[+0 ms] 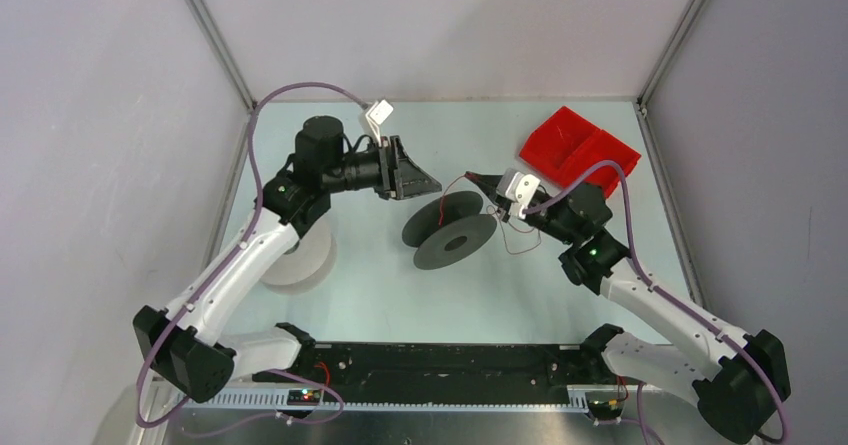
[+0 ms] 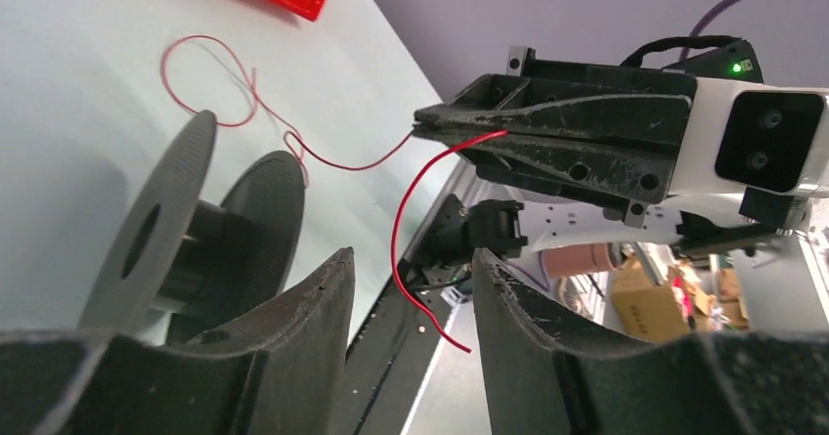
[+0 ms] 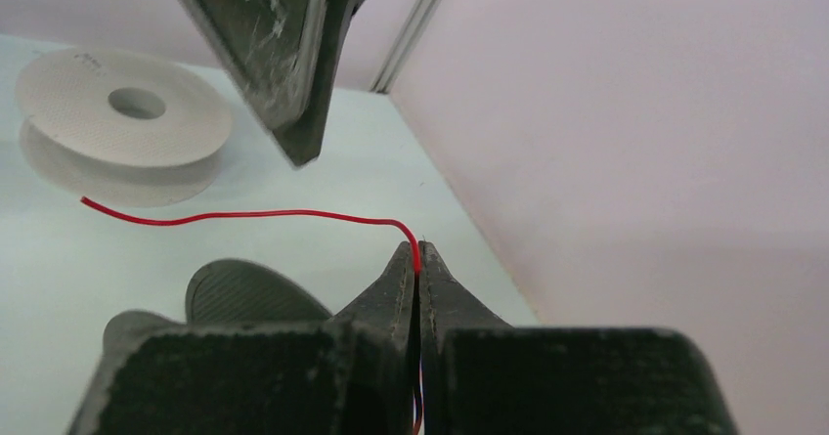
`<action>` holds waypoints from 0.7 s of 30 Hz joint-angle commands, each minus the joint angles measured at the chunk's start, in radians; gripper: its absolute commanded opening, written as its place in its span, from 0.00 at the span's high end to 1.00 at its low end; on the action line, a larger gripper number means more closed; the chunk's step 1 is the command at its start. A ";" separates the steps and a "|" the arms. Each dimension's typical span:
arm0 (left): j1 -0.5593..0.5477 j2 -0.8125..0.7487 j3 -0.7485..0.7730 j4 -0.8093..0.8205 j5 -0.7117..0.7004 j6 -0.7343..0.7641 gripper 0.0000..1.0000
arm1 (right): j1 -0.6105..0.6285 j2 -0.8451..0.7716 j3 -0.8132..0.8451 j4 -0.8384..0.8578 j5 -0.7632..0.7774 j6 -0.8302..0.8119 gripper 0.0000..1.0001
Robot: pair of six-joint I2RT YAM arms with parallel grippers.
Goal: Wrap the cables
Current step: Wrap the cable around the cable reel.
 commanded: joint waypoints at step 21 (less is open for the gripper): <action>-0.037 0.052 -0.168 0.407 0.214 -0.250 0.66 | 0.038 -0.017 0.002 0.072 0.129 -0.065 1.00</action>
